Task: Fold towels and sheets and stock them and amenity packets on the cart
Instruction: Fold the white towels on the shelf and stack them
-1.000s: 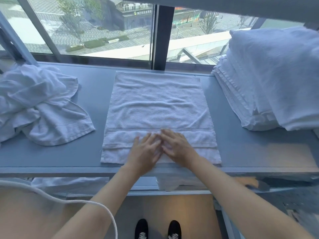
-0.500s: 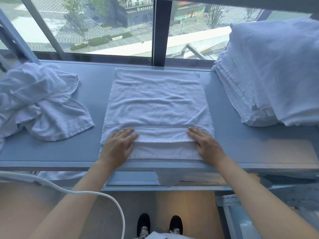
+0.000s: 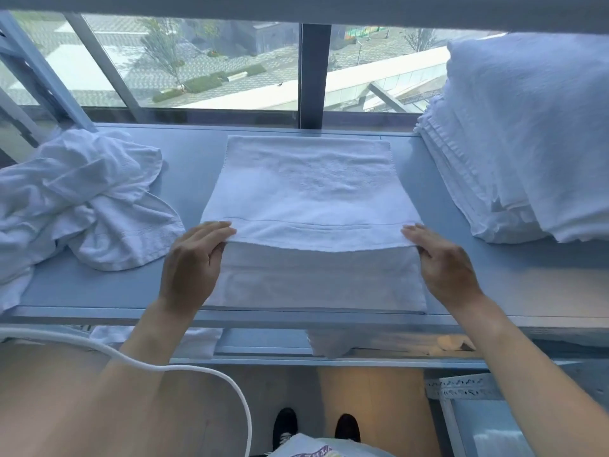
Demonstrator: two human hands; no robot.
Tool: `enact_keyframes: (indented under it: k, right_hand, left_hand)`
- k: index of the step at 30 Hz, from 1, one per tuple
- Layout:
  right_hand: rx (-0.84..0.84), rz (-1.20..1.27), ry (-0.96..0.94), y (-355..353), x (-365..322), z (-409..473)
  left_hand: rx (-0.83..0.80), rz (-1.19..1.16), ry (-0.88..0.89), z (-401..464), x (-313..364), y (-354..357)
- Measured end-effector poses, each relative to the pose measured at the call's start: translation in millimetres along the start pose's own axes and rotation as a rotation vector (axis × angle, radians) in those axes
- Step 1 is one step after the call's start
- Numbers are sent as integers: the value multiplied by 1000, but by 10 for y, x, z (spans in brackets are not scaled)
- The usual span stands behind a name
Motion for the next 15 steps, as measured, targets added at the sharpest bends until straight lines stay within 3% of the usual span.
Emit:
enact_keyframes:
  k: [3, 7, 10, 15]
  right_hand:
    - [-33, 23, 20, -74, -12, -298]
    - [-241, 72, 111, 187, 81, -982]
    - [-210, 52, 85, 236, 136, -1133]
    - [-184, -21, 81, 305, 176, -728]
  left_hand:
    - [-20, -12, -37, -317, -12, -130]
    - [-135, -28, -111, -1048, -124, 10]
    - [-158, -6, -130, -1323, -195, 114]
    - [-170, -6, -173, -1034, -207, 279]
Point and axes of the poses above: each hand's wrist, its own z-axis towards the middle knuckle, its own y-axis out of the palm, x = y × z, the point moved 8 cm from there along z, towards the middle knuckle, and after that the axes turned 14 degrees about x, right-handed, at the moved point
